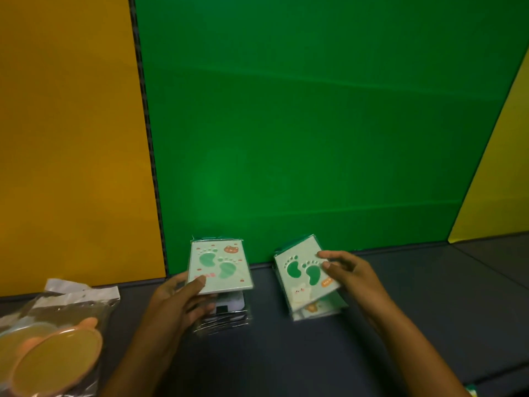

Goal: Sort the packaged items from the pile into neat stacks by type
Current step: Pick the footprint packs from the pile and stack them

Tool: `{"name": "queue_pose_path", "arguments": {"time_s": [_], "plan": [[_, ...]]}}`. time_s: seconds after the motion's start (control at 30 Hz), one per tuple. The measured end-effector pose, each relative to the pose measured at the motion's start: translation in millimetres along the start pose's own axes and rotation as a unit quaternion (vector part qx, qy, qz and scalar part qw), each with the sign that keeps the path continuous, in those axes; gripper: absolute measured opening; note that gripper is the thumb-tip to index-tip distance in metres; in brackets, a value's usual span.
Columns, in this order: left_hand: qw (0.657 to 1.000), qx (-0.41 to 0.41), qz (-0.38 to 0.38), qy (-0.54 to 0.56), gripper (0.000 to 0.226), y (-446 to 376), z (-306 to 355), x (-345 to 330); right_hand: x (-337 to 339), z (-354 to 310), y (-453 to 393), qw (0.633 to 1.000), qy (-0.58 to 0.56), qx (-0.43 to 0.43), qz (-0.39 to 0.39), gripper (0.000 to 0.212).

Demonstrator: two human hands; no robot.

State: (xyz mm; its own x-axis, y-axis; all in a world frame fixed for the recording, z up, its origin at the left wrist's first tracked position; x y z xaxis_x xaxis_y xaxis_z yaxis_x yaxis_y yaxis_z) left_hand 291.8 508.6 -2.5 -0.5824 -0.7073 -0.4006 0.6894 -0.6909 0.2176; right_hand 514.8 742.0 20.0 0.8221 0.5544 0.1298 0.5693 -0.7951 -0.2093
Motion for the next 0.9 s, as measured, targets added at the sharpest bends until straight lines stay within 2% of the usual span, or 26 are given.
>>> {"name": "queue_pose_path", "arguments": {"time_s": [0.23,0.4,0.5,0.63,0.9], "plan": [[0.999,-0.02,0.045,0.015,0.025,6.8,-18.1,-40.1,24.4,27.4,-21.9,0.997,0.039,-0.008,-0.069,0.019],[0.995,-0.033,0.096,0.012,0.016,21.3,-38.3,-62.3,33.6,50.1,-43.0,0.982,0.144,0.029,-0.115,0.02],[0.992,-0.036,0.122,0.015,0.013,33.9,-49.4,-67.7,32.9,56.6,-46.6,0.963,0.223,0.096,-0.115,0.019],[0.988,-0.037,0.147,0.004,0.013,44.3,-57.0,-70.0,24.3,66.0,-50.7,0.916,0.34,0.158,-0.145,0.024],[0.989,-0.048,0.14,0.01,0.014,42.0,-63.5,-101.5,38.3,63.3,-54.0,0.888,0.369,0.178,-0.21,0.025]]}}
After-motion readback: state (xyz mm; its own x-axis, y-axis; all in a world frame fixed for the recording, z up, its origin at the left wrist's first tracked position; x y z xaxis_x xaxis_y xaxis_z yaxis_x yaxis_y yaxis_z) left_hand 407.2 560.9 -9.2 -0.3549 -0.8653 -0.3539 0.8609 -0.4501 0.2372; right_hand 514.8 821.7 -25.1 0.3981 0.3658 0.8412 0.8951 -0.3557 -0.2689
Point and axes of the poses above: each hand's wrist, its own y-axis away from the middle knuckle, its own x-axis out of the back of the hand, z = x × y, the point moved 8 cm from there along -y, towards the middle knuckle, and after that the axes turned 8 degrees about x, right-handed, at the moved point
